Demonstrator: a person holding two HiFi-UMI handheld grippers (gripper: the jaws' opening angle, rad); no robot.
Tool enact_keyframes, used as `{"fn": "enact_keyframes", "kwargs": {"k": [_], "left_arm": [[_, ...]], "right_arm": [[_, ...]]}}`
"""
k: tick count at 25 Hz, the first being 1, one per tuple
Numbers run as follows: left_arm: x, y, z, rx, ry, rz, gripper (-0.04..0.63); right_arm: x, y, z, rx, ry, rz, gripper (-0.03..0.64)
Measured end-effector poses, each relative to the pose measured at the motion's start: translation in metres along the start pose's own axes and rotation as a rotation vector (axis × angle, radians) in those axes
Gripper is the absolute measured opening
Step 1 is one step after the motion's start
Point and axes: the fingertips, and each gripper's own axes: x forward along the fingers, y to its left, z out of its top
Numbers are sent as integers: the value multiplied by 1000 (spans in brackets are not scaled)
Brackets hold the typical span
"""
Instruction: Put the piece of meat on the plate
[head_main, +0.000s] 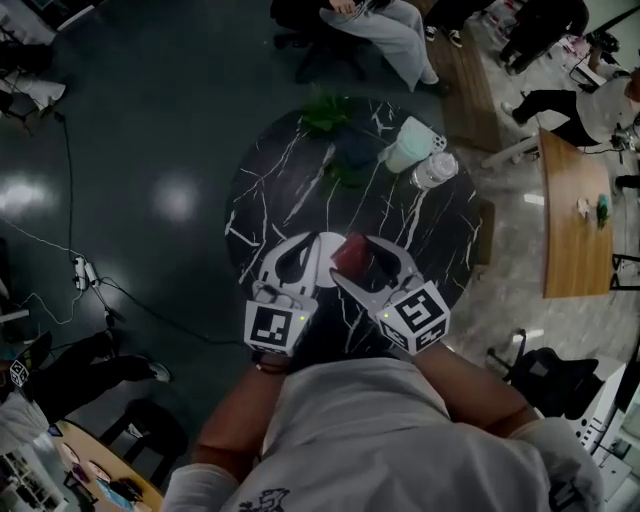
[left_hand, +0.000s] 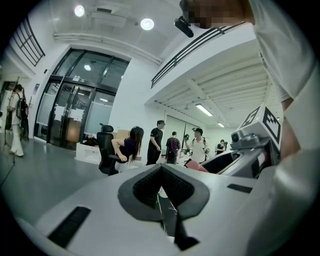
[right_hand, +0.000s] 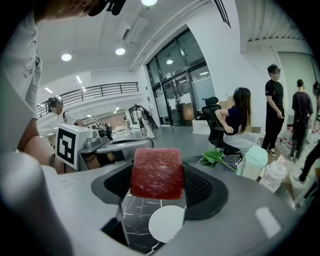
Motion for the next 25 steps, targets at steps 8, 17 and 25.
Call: {"fn": "enact_keyframes", "kwargs": {"k": [8,17,25], "left_arm": [[8,9,-39,0,50,-18,5],[14,20,-91,4,78,2,5],[13,28,-126,-18,96,8,5]], "right_arm": [[18,-10,-46,22,81,4,298],[40,-14,-95,41,149,17,298],[55,-19,-132,41,204,15,298]]}}
